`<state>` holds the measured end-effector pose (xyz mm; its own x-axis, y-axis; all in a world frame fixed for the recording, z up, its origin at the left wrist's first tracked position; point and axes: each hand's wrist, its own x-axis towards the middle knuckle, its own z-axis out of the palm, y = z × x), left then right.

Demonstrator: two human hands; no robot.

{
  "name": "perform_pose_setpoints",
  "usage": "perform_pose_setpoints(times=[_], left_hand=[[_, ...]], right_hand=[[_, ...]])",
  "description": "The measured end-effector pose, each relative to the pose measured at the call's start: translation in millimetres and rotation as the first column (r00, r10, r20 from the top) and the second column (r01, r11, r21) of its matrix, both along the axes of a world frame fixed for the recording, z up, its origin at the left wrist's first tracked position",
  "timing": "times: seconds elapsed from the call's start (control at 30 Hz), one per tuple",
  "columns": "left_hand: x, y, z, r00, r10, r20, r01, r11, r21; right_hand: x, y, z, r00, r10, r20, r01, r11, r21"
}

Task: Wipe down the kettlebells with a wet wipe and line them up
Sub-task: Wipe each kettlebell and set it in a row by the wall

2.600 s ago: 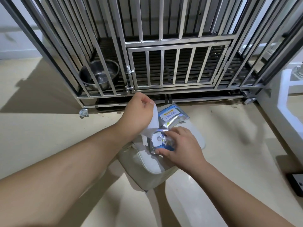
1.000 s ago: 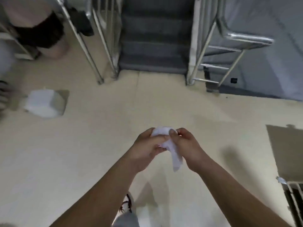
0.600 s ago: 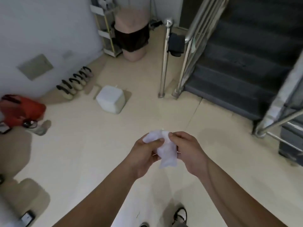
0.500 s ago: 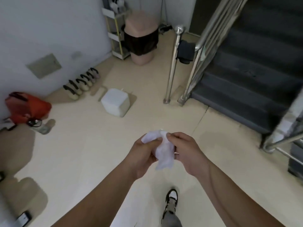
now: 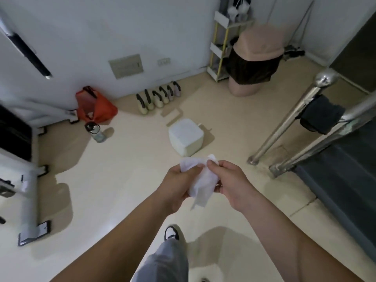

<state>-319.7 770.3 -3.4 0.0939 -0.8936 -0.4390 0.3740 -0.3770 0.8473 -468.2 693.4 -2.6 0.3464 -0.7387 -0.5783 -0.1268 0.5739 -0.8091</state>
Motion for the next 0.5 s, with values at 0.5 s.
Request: perform_pose_setpoints(times=[0.5], left_hand=[[180.3,-320.6,-12.0,0.973,0.135,0.185,-0.145,0.989,0.037]], right_hand=[[203.3,-333.2,-11.8,0.971,0.228,-0.078,-0.230,0.973,-0.021]])
